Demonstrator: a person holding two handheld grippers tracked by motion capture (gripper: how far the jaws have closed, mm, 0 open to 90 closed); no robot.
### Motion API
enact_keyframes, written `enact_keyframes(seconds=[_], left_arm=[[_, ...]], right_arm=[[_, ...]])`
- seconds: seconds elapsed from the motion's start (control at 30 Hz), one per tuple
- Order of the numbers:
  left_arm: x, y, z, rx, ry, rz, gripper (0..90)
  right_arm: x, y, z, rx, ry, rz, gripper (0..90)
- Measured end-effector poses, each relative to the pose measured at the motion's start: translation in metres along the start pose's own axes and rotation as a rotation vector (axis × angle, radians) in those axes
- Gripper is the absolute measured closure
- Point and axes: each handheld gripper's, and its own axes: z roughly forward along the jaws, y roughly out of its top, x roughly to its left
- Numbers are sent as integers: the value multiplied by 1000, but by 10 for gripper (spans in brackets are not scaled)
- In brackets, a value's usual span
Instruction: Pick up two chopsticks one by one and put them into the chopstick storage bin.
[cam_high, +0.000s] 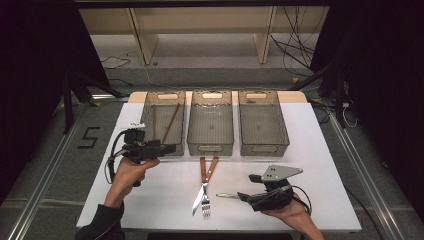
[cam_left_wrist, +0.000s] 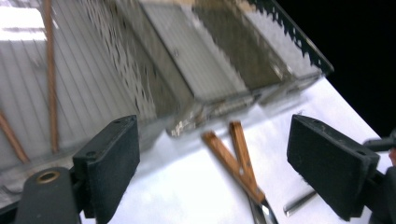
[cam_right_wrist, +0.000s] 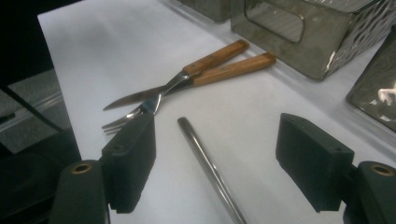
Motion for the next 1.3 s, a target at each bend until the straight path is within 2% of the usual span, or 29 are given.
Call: enact_keyframes(seconds=[0.07,0.13,0.2,0.47,0.6,0.9,1.17,1.23,1.3], left_arm=[[-1,-6,1,-7,-4,14,166],[-2,-11,0,-23,-37,32,164],[-5,-16,-1,-40,-53,53,163],[-9,-37,0,-70,-79,113,162],[-10,-48,1,-92,-69,141,162],[-16,-66,-6,-115,-48,197,161],[-18,-81,-3,-145,-47,225,162],[-18,-84,-3,-147,-36,244,161],[-18,-88,-3,-158,-31,245,158]], right_arm=[[-1,1,1,29,6,-8,309],[-4,2,2,61,17,-8,325],[-7,3,3,94,20,-12,328],[-15,5,8,194,35,-33,354],[-20,5,12,243,52,-35,360],[-21,1,16,284,47,-56,361],[-21,-2,17,311,39,-63,361],[-21,-3,18,320,36,-66,351],[-21,-3,19,325,34,-67,331]])
